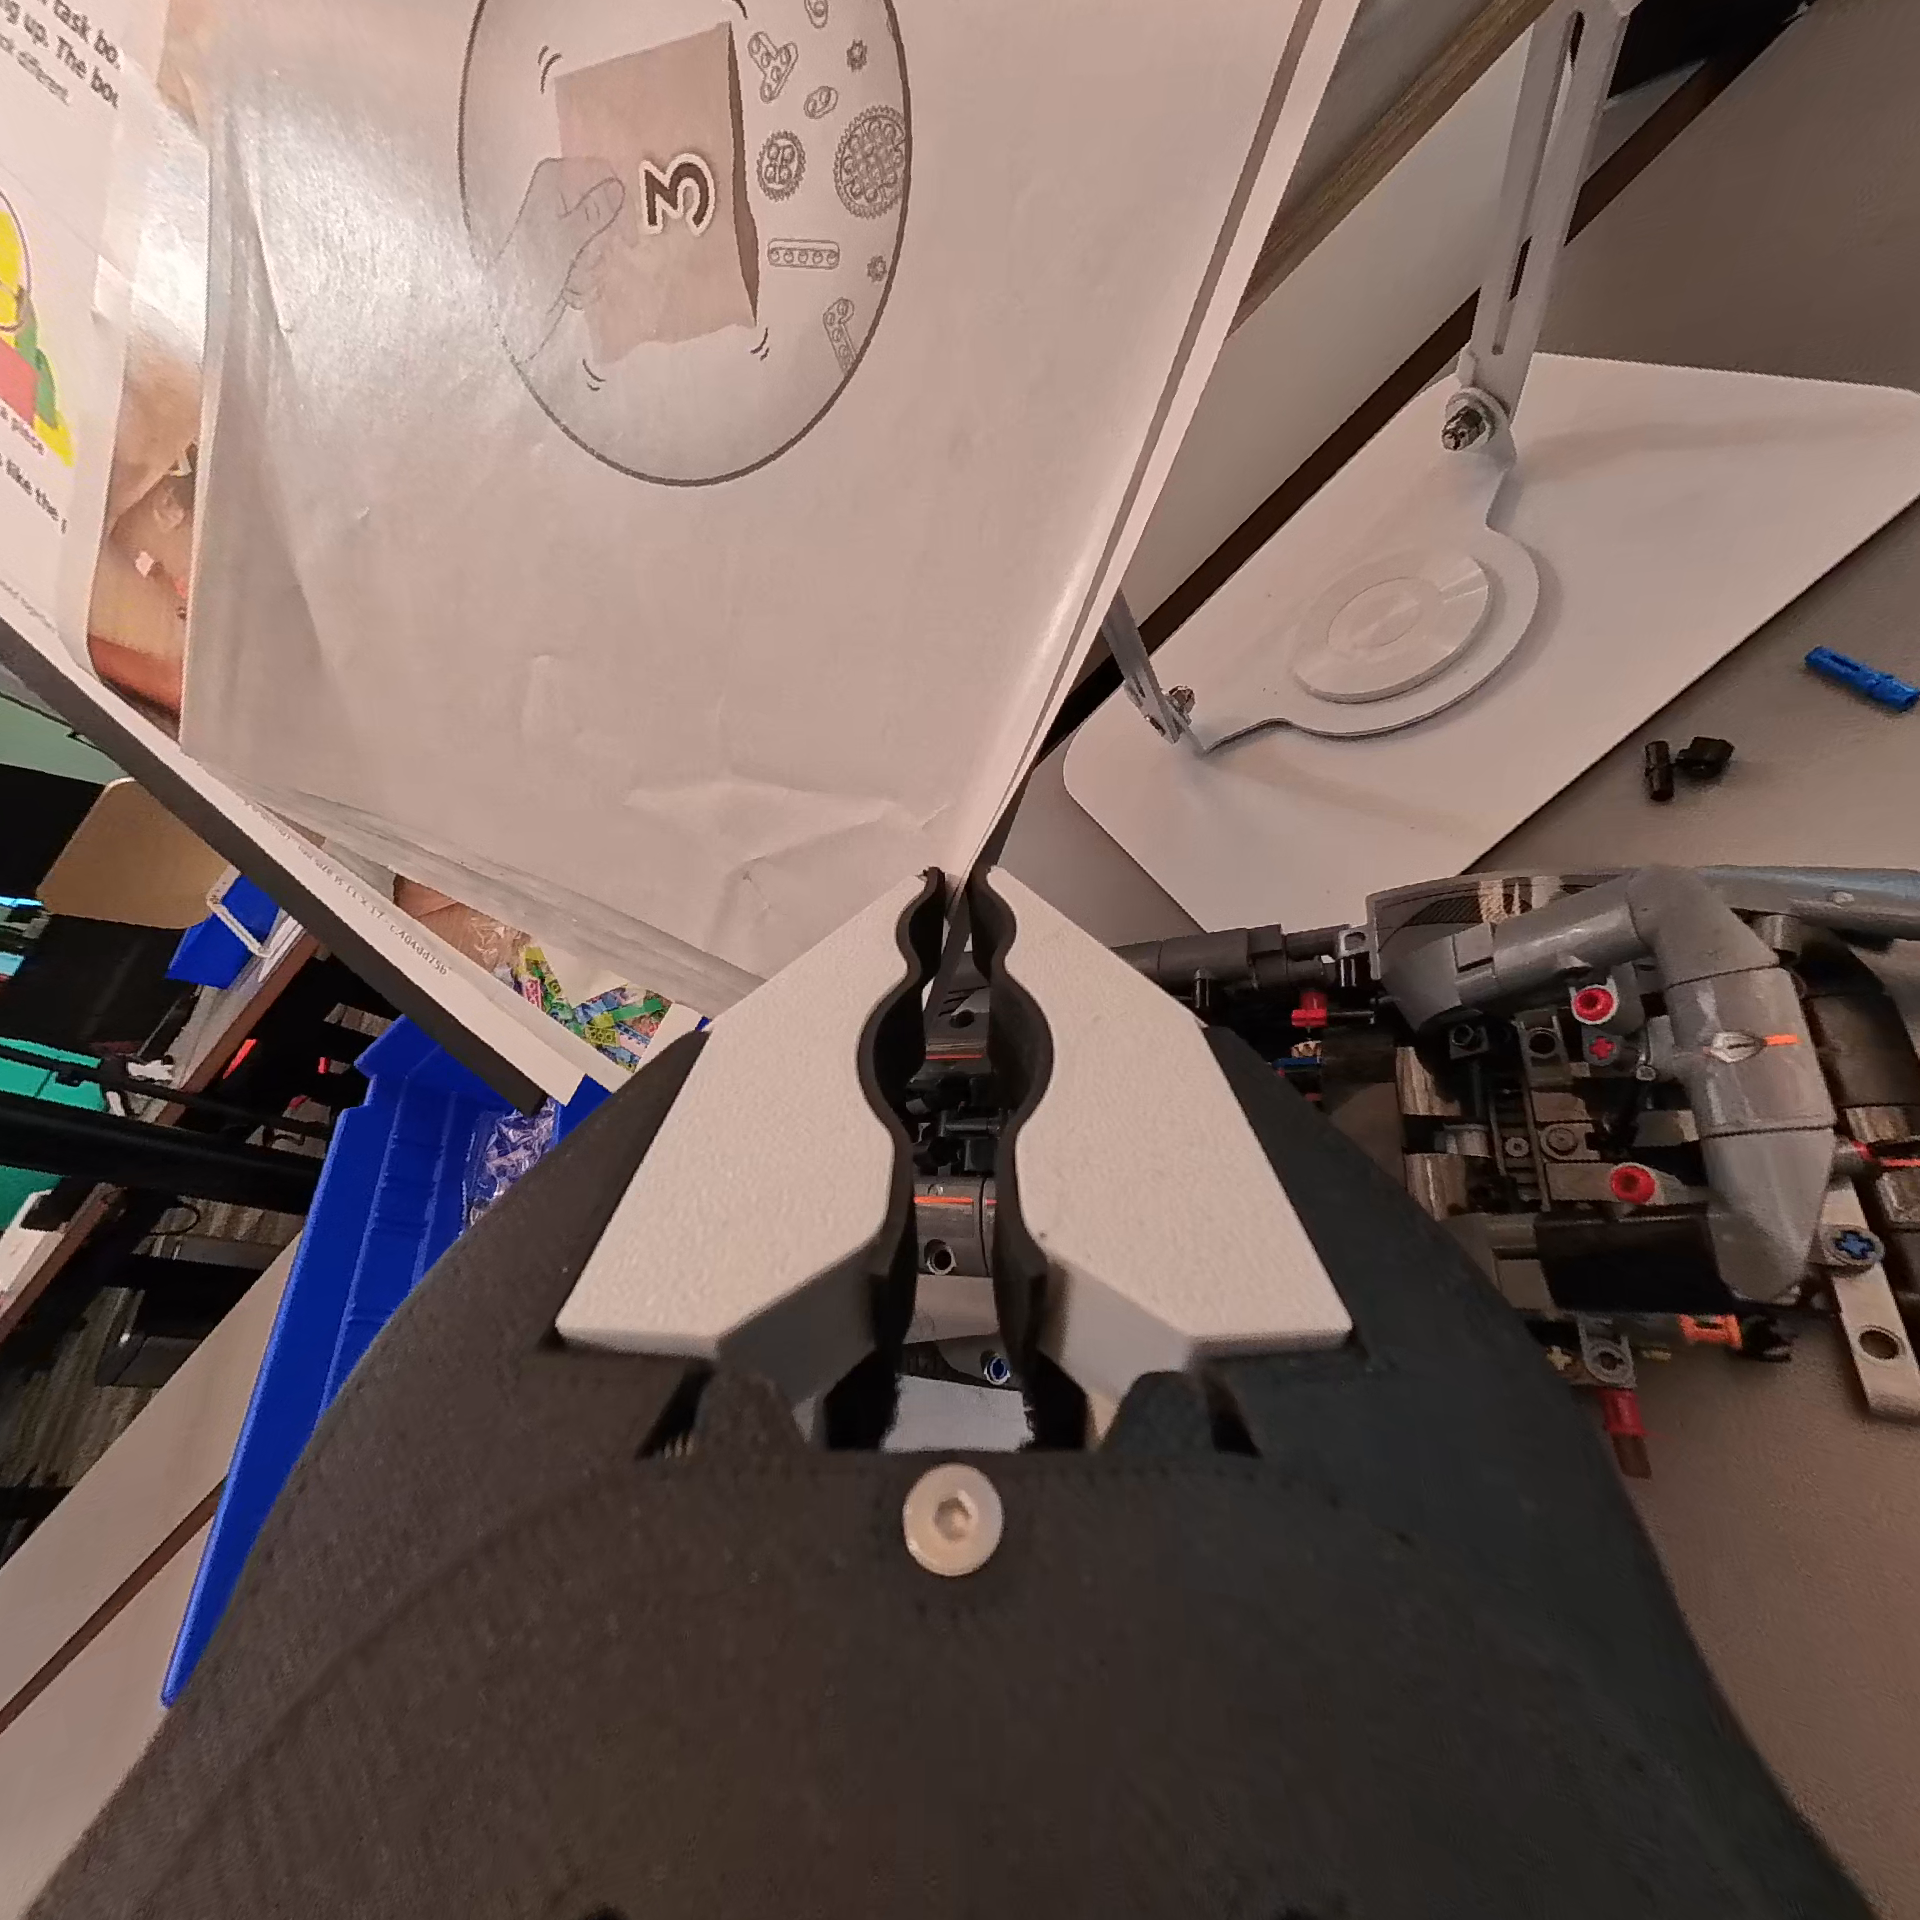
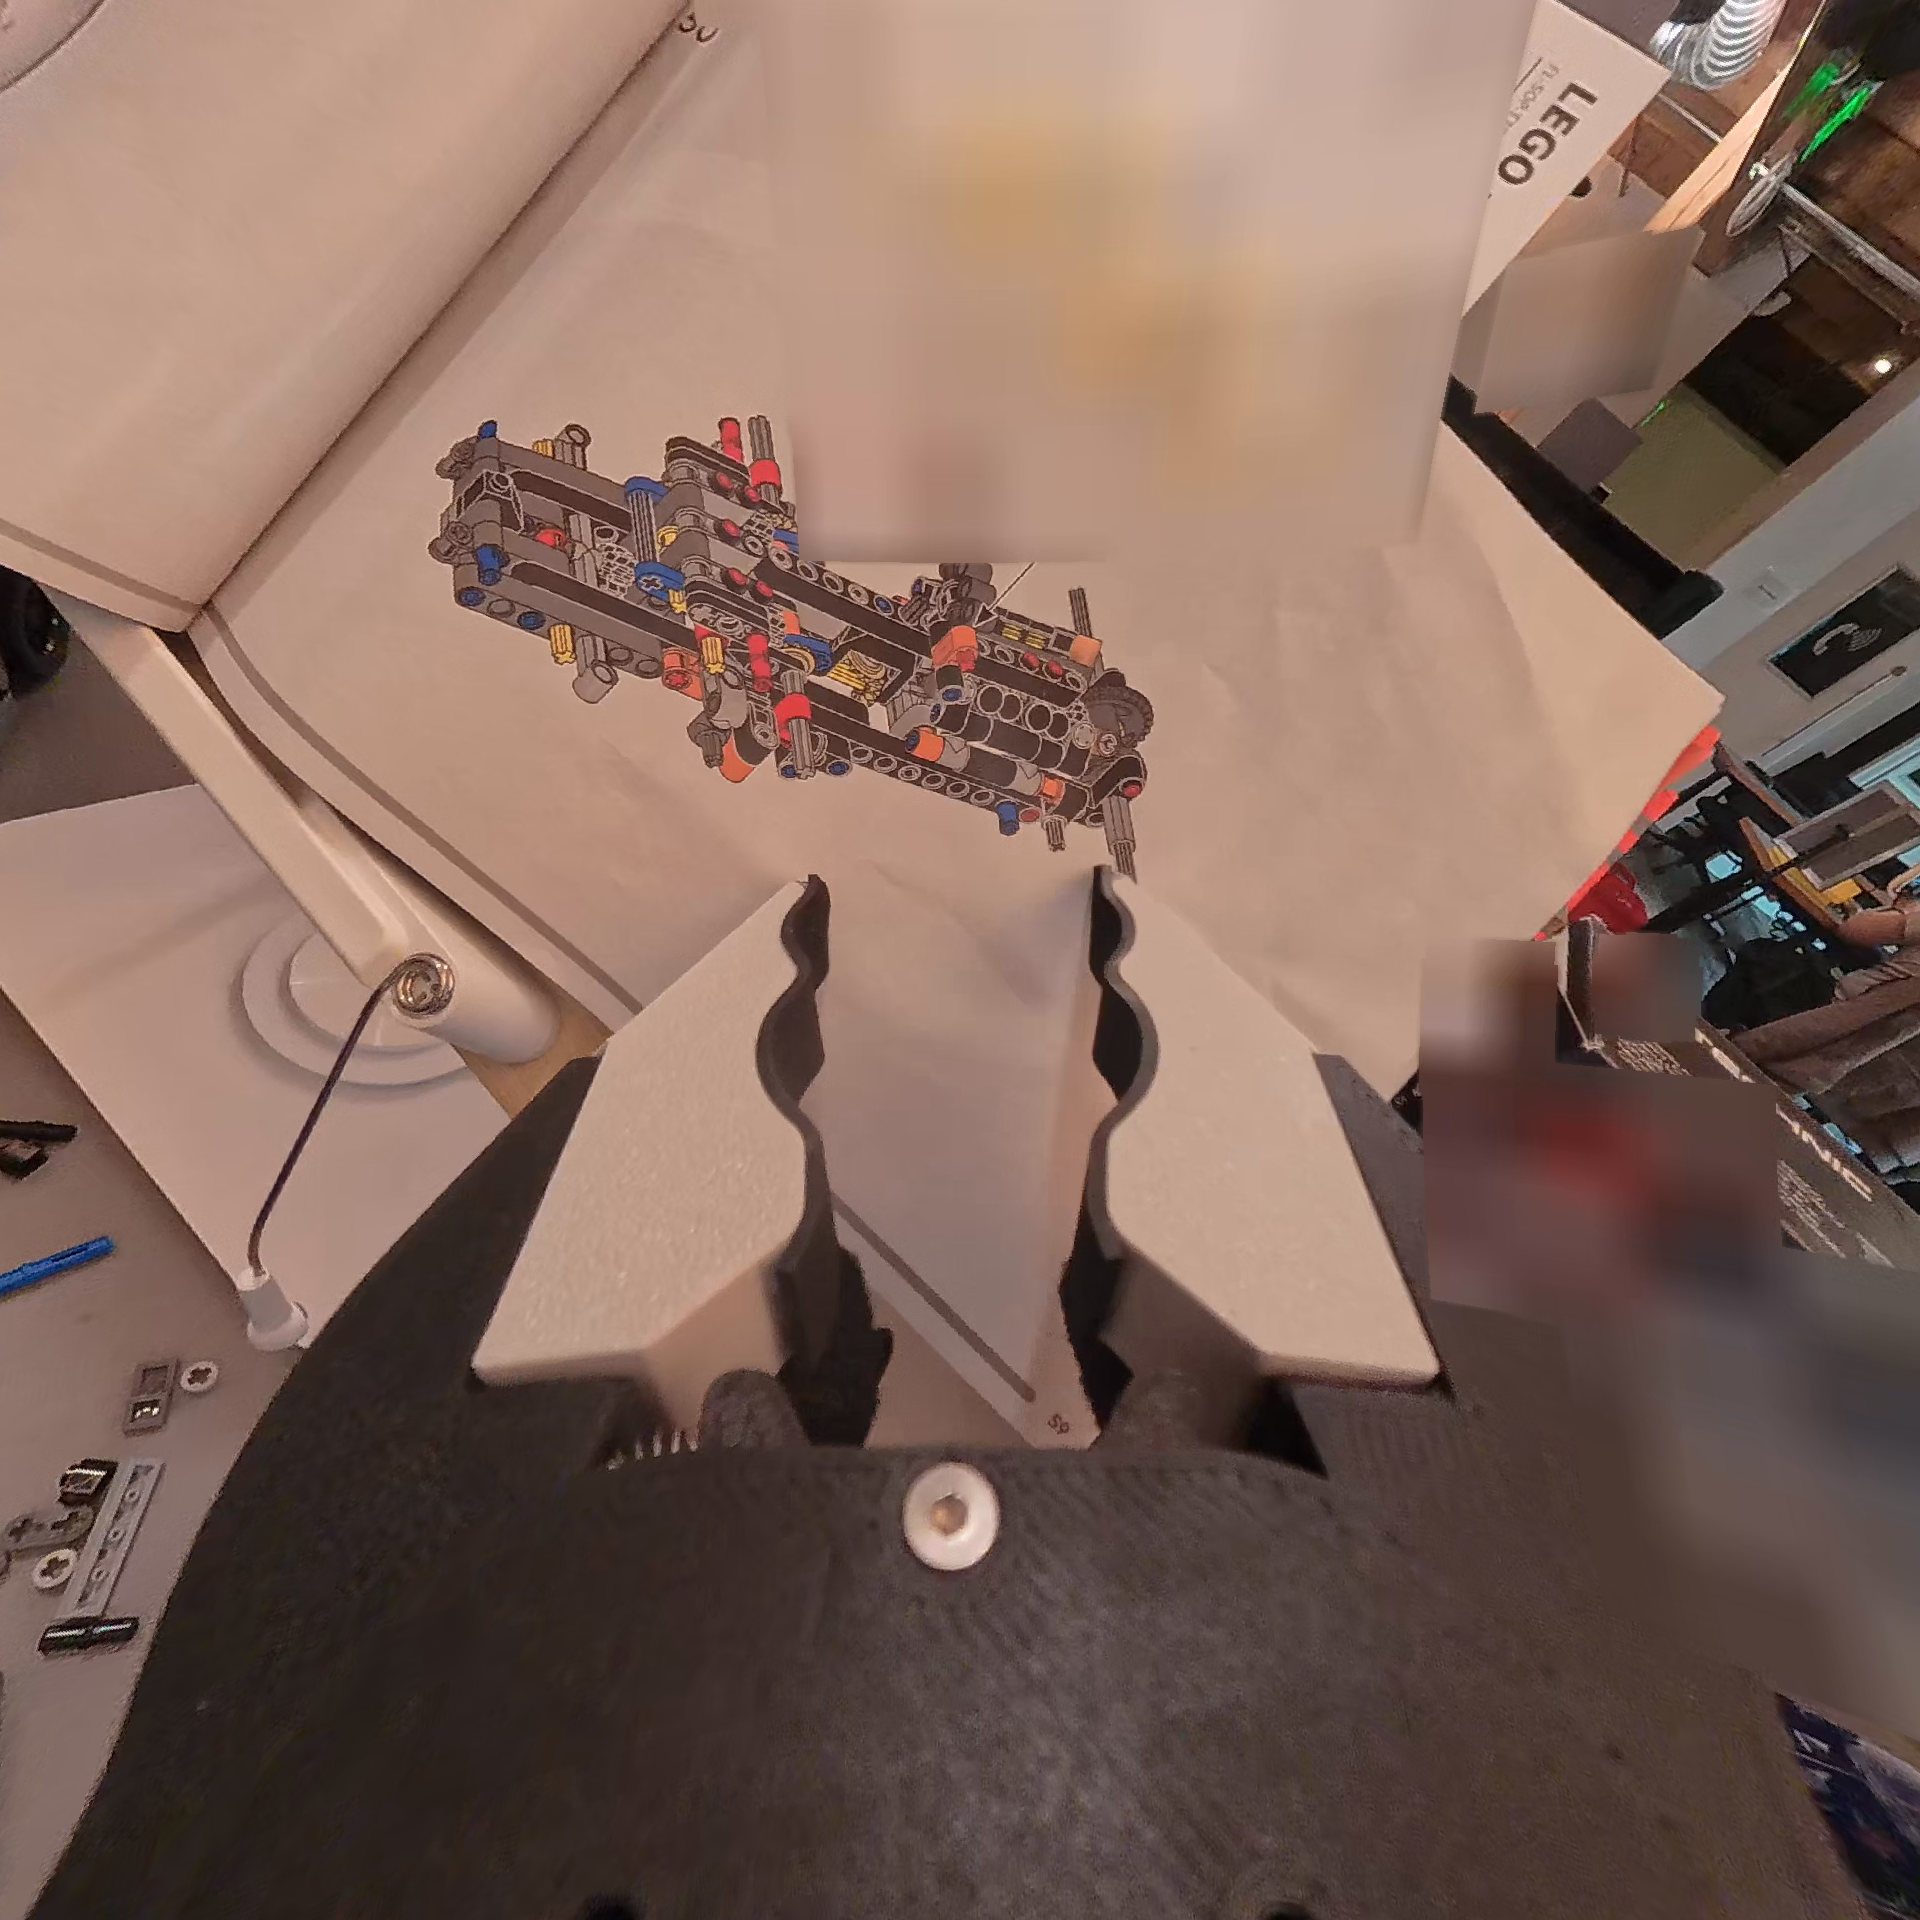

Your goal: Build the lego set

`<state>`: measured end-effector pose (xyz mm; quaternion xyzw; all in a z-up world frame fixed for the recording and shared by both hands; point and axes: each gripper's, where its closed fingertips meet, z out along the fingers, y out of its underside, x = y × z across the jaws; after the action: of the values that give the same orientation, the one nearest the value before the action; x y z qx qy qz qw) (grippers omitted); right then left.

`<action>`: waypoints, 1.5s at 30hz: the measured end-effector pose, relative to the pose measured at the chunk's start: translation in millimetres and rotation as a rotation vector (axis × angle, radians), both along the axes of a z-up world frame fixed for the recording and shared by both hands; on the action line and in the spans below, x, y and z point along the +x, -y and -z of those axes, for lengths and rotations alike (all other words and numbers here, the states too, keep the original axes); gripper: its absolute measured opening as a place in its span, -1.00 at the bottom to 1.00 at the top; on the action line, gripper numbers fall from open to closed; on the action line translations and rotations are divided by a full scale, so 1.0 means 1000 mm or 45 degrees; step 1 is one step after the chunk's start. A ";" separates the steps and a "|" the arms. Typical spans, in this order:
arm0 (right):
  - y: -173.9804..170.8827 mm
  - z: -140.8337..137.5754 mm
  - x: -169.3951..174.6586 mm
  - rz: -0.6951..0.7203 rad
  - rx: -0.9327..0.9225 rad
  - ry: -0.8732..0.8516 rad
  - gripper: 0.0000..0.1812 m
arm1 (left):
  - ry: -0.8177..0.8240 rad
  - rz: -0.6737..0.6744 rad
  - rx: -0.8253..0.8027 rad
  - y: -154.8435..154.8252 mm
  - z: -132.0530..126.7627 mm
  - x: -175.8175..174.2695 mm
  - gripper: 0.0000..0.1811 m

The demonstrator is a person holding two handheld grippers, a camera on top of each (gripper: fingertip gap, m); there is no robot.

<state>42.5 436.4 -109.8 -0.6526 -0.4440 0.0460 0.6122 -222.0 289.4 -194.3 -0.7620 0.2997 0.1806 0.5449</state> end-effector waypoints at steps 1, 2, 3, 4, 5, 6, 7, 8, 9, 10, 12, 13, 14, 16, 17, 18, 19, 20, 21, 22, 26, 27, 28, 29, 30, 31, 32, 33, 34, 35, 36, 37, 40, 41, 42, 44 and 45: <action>0.001 0.000 -0.001 -0.004 0.000 0.004 -0.49 | -0.001 0.001 0.000 0.000 0.000 0.000 -0.98; 0.002 0.001 -0.002 -0.010 0.000 0.008 -0.53 | -0.002 0.000 0.000 0.000 0.000 0.000 -0.98; 0.003 0.002 -0.003 -0.020 -0.001 0.011 -0.58 | -0.001 0.000 0.000 0.000 0.000 0.000 -0.98; 0.003 0.002 -0.005 -0.027 -0.002 0.013 -0.61 | 0.000 0.001 -0.001 0.000 0.000 0.000 -0.98; 0.004 0.002 -0.005 -0.029 -0.001 0.013 -0.62 | -0.001 0.001 0.000 0.000 0.000 0.000 -0.98; 0.004 0.003 -0.006 -0.029 0.000 0.014 -0.64 | -0.001 0.001 0.000 0.000 0.000 0.000 -0.98; 0.005 0.003 -0.006 -0.033 -0.001 0.016 -0.66 | -0.001 0.002 0.000 0.000 0.000 0.000 -0.98; 0.005 0.003 -0.007 -0.036 -0.001 0.022 -0.67 | -0.002 0.002 0.000 0.000 0.000 0.001 -0.98; 0.005 0.002 -0.006 -0.032 0.008 0.029 -0.66 | -0.002 0.002 0.000 0.000 0.000 0.001 -0.98; 0.003 -0.003 -0.003 -0.004 0.043 0.017 -0.48 | -0.002 0.002 -0.002 0.000 0.000 0.001 -0.98; -0.001 -0.012 0.002 0.041 0.083 -0.035 -0.07 | -0.002 0.003 -0.002 0.000 0.000 0.001 -0.98; -0.006 -0.013 0.006 0.079 0.068 -0.047 0.07 | -0.003 0.004 -0.001 0.000 0.000 0.001 -0.98; -0.011 -0.014 0.012 0.128 0.067 -0.058 0.14 | -0.003 0.003 -0.003 0.000 0.000 0.001 -0.98; -0.017 -0.012 0.020 0.159 0.028 -0.105 0.11 | -0.001 0.005 0.000 0.000 0.000 0.001 -0.98; -0.017 -0.009 0.019 0.136 -0.024 -0.135 0.05 | -0.001 0.005 0.000 0.000 0.000 0.001 -0.98; -0.017 -0.008 0.018 0.116 -0.060 -0.158 -0.01 | 0.000 0.005 -0.002 0.000 0.000 0.001 -0.98; -0.016 -0.006 0.017 0.099 -0.082 -0.169 -0.07 | 0.000 0.005 -0.001 0.000 0.000 0.001 -0.98; -0.015 -0.005 0.016 0.079 -0.099 -0.176 -0.12 | -0.001 0.005 0.000 0.000 0.000 0.001 -0.98; -0.014 -0.004 0.015 0.066 -0.109 -0.184 -0.14 | -0.001 0.005 -0.001 0.000 0.000 0.001 -0.98; -0.014 -0.004 0.015 0.062 -0.111 -0.187 -0.16 | -0.001 0.005 0.000 0.000 0.000 0.001 -0.98; -0.011 -0.008 0.016 0.082 -0.024 -0.112 -0.39 | -0.003 0.003 0.000 0.000 -0.001 0.001 -0.98; -0.010 -0.009 0.015 0.086 -0.009 -0.091 -0.41 | -0.003 0.004 0.000 0.000 -0.001 0.001 -0.98; -0.010 -0.009 0.014 0.087 0.004 -0.076 -0.45 | -0.001 0.003 0.000 0.000 -0.001 0.001 -0.98; -0.008 -0.008 0.013 0.081 0.014 -0.062 -0.49 | -0.001 0.002 0.000 0.000 -0.001 0.001 -0.98; -0.007 -0.008 0.012 0.075 0.019 -0.053 -0.52 | -0.003 0.003 0.001 0.000 -0.001 0.001 -0.98; -0.006 -0.007 0.011 0.069 0.015 -0.047 -0.58 | -0.002 0.003 0.002 0.000 -0.001 0.001 -0.98; -0.005 -0.007 0.010 0.066 0.014 -0.037 -0.67 | 0.000 0.003 0.001 0.000 -0.001 0.000 -0.98; -0.004 -0.008 0.010 0.063 0.020 -0.023 -0.77 | 0.000 0.003 0.001 0.000 -0.001 0.000 -0.98; -0.002 -0.009 0.009 0.052 0.032 -0.010 -0.80 | -0.001 0.004 0.002 0.000 -0.001 0.000 -0.98; 0.000 -0.009 0.008 0.039 0.042 -0.001 -0.83 | -0.001 0.004 0.001 0.000 -0.001 0.000 -0.98; 0.002 -0.010 0.006 0.028 0.045 0.008 -0.86 | 0.000 0.004 0.000 0.000 -0.001 0.000 -0.97; 0.005 -0.010 0.004 0.013 0.049 0.015 -0.89 | 0.000 0.005 -0.002 0.000 -0.001 0.000 -0.97; 0.020 -0.019 -0.007 -0.088 0.067 -0.003 -0.98 | 0.009 0.006 -0.016 0.001 0.000 0.000 -0.93; 0.025 -0.022 -0.011 -0.124 0.055 -0.020 -0.98 | 0.018 0.019 -0.023 0.002 0.001 0.002 -0.91; 0.031 -0.025 -0.016 -0.164 0.039 -0.046 -0.98 | 0.027 0.027 -0.030 0.002 0.001 0.003 -0.86; 0.044 -0.034 -0.025 -0.243 0.021 -0.100 -0.99 | 0.027 0.037 -0.036 0.003 0.001 0.005 -0.79; 0.050 -0.037 -0.029 -0.278 0.014 -0.120 -1.00 | 0.018 0.045 -0.033 0.003 0.000 0.006 -0.76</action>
<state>13.1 386.6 -72.7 -0.5942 -0.4835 0.1408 0.6272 -215.8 286.4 -194.1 -0.7650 0.3114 0.1616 0.5401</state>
